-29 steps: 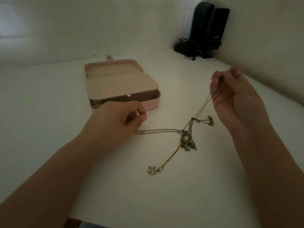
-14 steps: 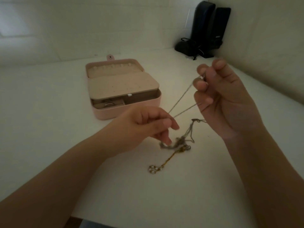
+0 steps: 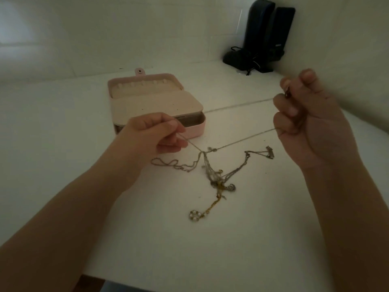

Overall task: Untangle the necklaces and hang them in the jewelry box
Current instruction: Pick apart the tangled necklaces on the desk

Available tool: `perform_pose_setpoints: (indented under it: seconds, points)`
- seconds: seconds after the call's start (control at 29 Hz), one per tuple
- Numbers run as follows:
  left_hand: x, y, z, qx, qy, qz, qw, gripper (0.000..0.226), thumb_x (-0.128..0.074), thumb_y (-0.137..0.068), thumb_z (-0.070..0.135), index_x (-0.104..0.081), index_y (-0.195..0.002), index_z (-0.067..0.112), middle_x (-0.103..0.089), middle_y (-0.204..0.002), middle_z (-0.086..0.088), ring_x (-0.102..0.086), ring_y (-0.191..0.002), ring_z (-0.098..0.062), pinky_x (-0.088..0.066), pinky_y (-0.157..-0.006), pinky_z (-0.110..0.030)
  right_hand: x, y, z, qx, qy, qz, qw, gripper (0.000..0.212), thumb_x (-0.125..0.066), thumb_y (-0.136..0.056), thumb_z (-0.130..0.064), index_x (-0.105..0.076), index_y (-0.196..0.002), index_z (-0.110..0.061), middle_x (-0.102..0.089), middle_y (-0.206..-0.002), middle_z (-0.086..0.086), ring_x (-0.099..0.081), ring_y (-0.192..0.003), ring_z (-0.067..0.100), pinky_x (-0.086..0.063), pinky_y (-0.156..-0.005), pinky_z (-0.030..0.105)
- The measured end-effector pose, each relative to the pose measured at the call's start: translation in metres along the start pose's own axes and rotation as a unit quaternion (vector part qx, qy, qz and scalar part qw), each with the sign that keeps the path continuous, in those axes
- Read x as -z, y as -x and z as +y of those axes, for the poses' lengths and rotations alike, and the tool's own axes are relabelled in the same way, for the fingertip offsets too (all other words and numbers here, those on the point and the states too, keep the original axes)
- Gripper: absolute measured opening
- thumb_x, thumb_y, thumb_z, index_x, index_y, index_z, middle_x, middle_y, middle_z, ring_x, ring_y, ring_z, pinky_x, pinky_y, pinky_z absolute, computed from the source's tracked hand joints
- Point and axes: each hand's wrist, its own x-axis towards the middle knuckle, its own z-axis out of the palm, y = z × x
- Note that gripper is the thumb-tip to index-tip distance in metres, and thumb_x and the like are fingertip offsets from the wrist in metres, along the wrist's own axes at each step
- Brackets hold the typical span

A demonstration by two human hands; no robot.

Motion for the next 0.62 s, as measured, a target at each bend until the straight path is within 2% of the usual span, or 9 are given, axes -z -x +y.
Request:
perform_pose_setpoints:
  seconds: [0.07, 0.14, 0.21, 0.31, 0.45, 0.55, 0.62]
  points:
    - [0.003, -0.001, 0.001, 0.013, 0.065, -0.014, 0.998, 0.043, -0.043, -0.089, 0.003, -0.063, -0.055, 0.018, -0.064, -0.059, 0.004, -0.068, -0.071, -0.011, -0.057, -0.070, -0.022, 0.004, -0.002, -0.001, -0.008, 0.016, 0.042, 0.999, 0.030, -0.044, -0.090, -0.002, -0.052, -0.071, -0.024, -0.052, -0.070, -0.007, -0.035, -0.046, 0.002, -0.025, -0.034, 0.011]
    - [0.007, -0.002, 0.001, 0.016, 0.118, -0.044, 0.992, 0.037, -0.044, -0.082, 0.010, -0.057, -0.048, 0.018, -0.066, -0.063, 0.003, -0.069, -0.079, -0.014, -0.057, -0.075, -0.026, 0.007, -0.004, 0.000, -0.008, 0.051, 0.080, 0.995, 0.030, -0.043, -0.091, -0.001, -0.050, -0.073, -0.024, -0.052, -0.067, -0.008, -0.035, -0.045, 0.003, -0.026, -0.035, 0.012]
    - [0.009, -0.001, 0.002, 0.021, 0.158, -0.065, 0.985, 0.022, -0.042, -0.076, 0.015, -0.047, -0.054, 0.014, -0.057, -0.057, 0.000, -0.067, -0.068, -0.016, -0.057, -0.076, -0.031, 0.010, -0.004, 0.001, -0.008, 0.086, 0.110, 0.990, 0.029, -0.044, -0.092, 0.000, -0.050, -0.075, -0.023, -0.054, -0.065, -0.009, -0.035, -0.045, 0.003, -0.027, -0.036, 0.013]
    - [0.008, 0.002, 0.005, 0.023, 0.162, -0.070, 0.984, 0.020, -0.044, -0.075, 0.018, -0.047, -0.056, 0.014, -0.039, -0.047, 0.001, -0.050, -0.044, -0.013, -0.056, -0.062, -0.030, 0.010, -0.004, 0.003, -0.012, 0.104, 0.140, 0.985, 0.027, -0.045, -0.091, 0.000, -0.050, -0.076, -0.022, -0.055, -0.062, -0.011, -0.034, -0.044, 0.003, -0.026, -0.036, 0.013]
    - [0.006, 0.002, 0.004, 0.021, 0.114, -0.068, 0.991, 0.017, -0.050, -0.075, 0.021, -0.050, -0.059, 0.015, -0.039, -0.047, 0.004, -0.038, -0.039, -0.008, -0.052, -0.052, -0.023, 0.010, -0.004, 0.004, -0.008, 0.097, 0.149, 0.984, 0.026, -0.044, -0.092, -0.001, -0.049, -0.077, -0.022, -0.054, -0.060, -0.012, -0.035, -0.045, 0.004, -0.026, -0.037, 0.014]
    - [0.007, 0.002, -0.001, -0.005, -0.006, -0.050, 0.999, 0.014, -0.066, -0.069, 0.024, -0.055, -0.060, 0.022, -0.050, -0.052, 0.008, -0.043, -0.045, -0.004, -0.049, -0.063, -0.023, 0.011, -0.004, 0.004, 0.004, 0.080, 0.148, 0.986, 0.026, -0.044, -0.092, -0.001, -0.050, -0.077, -0.022, -0.054, -0.063, -0.010, -0.035, -0.047, 0.005, -0.026, -0.038, 0.015]
    - [0.005, 0.003, -0.005, -0.029, -0.119, -0.041, 0.992, 0.020, -0.072, -0.072, 0.016, -0.054, -0.065, 0.022, -0.064, -0.067, 0.012, -0.049, -0.056, -0.005, -0.047, -0.067, -0.023, 0.011, -0.005, 0.004, 0.017, 0.073, 0.148, 0.986, 0.027, -0.044, -0.092, -0.001, -0.050, -0.077, -0.022, -0.052, -0.064, -0.009, -0.035, -0.048, 0.006, -0.026, -0.039, 0.015]
